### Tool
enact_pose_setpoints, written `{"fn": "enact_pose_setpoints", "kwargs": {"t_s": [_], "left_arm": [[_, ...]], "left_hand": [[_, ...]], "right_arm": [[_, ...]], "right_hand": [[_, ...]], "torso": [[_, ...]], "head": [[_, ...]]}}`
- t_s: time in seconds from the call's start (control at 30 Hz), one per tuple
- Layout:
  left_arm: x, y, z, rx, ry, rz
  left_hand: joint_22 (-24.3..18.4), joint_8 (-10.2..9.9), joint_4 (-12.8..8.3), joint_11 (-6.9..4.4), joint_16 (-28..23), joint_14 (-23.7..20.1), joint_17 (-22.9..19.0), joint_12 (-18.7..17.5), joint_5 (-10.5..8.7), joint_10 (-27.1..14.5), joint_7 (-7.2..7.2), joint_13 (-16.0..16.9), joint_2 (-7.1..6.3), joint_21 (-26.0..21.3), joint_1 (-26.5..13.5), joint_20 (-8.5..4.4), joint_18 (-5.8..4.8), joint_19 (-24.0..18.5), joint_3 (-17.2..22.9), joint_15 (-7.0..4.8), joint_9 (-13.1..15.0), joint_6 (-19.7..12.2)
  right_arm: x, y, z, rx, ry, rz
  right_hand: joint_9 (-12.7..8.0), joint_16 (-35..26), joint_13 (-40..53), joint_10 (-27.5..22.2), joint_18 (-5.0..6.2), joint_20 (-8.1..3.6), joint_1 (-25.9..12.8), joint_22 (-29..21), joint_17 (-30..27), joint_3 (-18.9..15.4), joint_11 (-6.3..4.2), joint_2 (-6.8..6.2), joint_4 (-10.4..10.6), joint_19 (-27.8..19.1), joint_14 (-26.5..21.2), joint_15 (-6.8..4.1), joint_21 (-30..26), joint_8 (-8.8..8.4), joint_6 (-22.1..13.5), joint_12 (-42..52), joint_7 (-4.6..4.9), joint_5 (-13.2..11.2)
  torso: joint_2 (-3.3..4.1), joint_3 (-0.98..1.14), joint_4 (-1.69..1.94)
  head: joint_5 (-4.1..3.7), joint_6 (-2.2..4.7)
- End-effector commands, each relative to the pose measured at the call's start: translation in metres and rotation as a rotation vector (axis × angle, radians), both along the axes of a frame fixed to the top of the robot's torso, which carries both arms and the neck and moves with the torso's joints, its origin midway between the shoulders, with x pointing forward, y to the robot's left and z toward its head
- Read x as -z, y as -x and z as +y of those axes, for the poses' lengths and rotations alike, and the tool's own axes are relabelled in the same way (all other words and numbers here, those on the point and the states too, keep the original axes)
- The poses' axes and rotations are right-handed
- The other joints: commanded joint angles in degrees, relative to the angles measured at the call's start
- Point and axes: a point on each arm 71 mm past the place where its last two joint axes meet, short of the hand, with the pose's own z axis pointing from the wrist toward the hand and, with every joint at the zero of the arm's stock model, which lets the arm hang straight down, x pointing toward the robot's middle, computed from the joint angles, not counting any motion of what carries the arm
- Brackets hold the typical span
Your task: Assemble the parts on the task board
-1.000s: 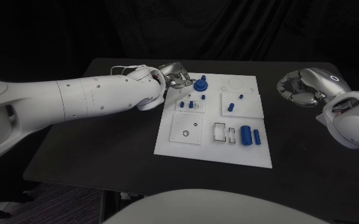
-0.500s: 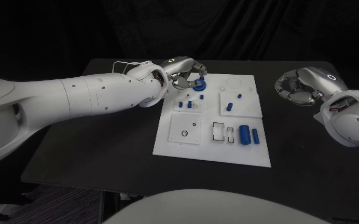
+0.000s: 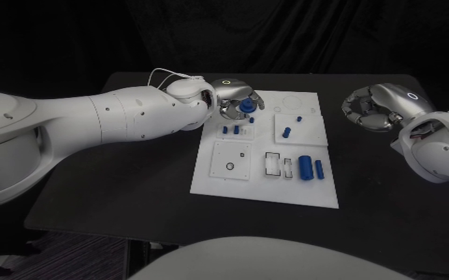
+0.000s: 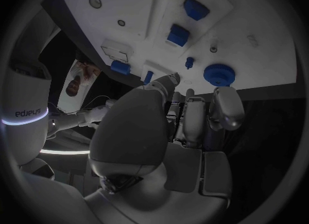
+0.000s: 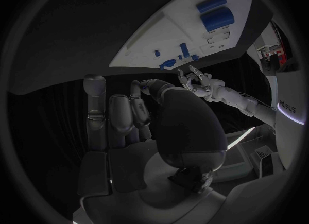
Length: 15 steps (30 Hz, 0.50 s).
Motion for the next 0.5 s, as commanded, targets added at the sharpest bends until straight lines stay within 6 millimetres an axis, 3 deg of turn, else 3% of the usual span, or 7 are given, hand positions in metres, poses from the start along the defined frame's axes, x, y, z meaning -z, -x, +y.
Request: {"fn": "enact_pose_setpoints", "kwargs": {"t_s": [0.03,0.5], "left_arm": [[0.0031,0.0004,-0.0028,0.035,-0.109,-0.025],[0.0037,-0.0033,-0.0119,0.046,-0.141,-0.059]], "left_hand": [[8.25,0.32,0.05,-0.39,0.76,0.46,0.14,1.0,-0.52,1.47,-0.14,-0.23,-0.03,0.54,-0.75,-0.09,-0.18,0.69,-0.54,-0.28,-0.75,0.88],[8.37,1.42,-0.52,-0.52,1.68,0.42,-0.31,3.57,0.51,4.36,0.7,-0.07,-0.16,0.76,-0.89,-0.34,-0.27,1.08,-0.38,-0.46,-2.03,4.82]], "right_arm": [[0.0011,0.0001,-0.0006,0.008,0.007,0.005],[0.0012,-0.0006,0.0018,0.001,0.006,0.003]], "right_hand": [[0.05,-0.32,-0.04,-0.51,0.04,-0.2,0.54,4.42,-0.05,0.03,0.01,0.14,-0.29,-0.03,-0.36,-0.17,-0.34,0.28,-0.1,-0.39,0.07,0.13],[0.07,-0.36,-0.16,-0.61,0.04,-0.2,0.51,4.41,-0.09,0.04,0.01,0.18,-0.27,-0.04,-0.38,-0.17,-0.39,0.29,-0.1,-0.53,0.07,0.14]], "torso": [[0.36,0.07,-0.13],[0.91,0.15,-0.31]], "head": [[0.04,-0.01],[0.3,-0.01]]}}
